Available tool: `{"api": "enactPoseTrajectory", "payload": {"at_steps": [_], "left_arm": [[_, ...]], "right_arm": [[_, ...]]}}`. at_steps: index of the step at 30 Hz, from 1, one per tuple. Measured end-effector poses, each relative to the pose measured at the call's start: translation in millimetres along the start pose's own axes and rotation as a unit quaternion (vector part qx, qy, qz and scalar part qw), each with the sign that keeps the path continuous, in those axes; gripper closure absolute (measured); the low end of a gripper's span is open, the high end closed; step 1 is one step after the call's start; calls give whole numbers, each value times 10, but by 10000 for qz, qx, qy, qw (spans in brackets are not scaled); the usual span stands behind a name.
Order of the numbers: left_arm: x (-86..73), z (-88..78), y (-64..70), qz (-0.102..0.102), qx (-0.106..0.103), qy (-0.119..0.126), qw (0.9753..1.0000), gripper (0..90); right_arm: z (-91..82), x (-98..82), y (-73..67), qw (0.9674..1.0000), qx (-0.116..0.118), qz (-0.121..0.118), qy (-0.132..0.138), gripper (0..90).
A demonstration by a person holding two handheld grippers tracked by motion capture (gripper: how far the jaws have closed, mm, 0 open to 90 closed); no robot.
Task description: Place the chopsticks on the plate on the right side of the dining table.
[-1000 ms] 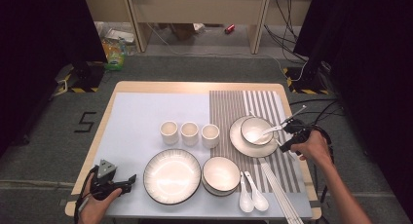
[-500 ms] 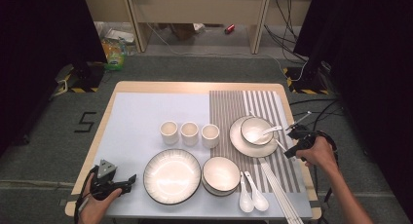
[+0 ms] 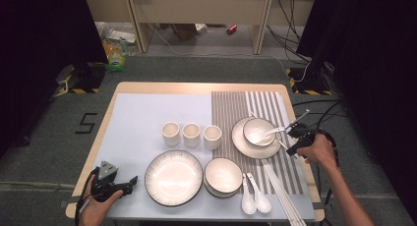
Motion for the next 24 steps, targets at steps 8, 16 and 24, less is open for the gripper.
{"api": "enactPoseTrajectory", "payload": {"at_steps": [8,16,24], "left_arm": [[-6,-6,4,-5,-38,-46,10000,142],[-5,-5,3,-4,-35,-41,10000,142],[-6,-6,2,-1,-35,-48,10000,142]], "right_arm": [[26,95,15,10000,28,23,27,830],[45,158,3,10000,51,35,41,825],[40,169,-1,9999,83,46,46,773]]}}
Point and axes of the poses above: each handheld gripper's, and its own axes: z roughly forward along the jaws, x roughly out of its top, y roughly to its right, the point moved 10 cm from there along z, roughly forward along the jaws, and after that the axes turned 13 degrees about -x, right-handed, at the moved point
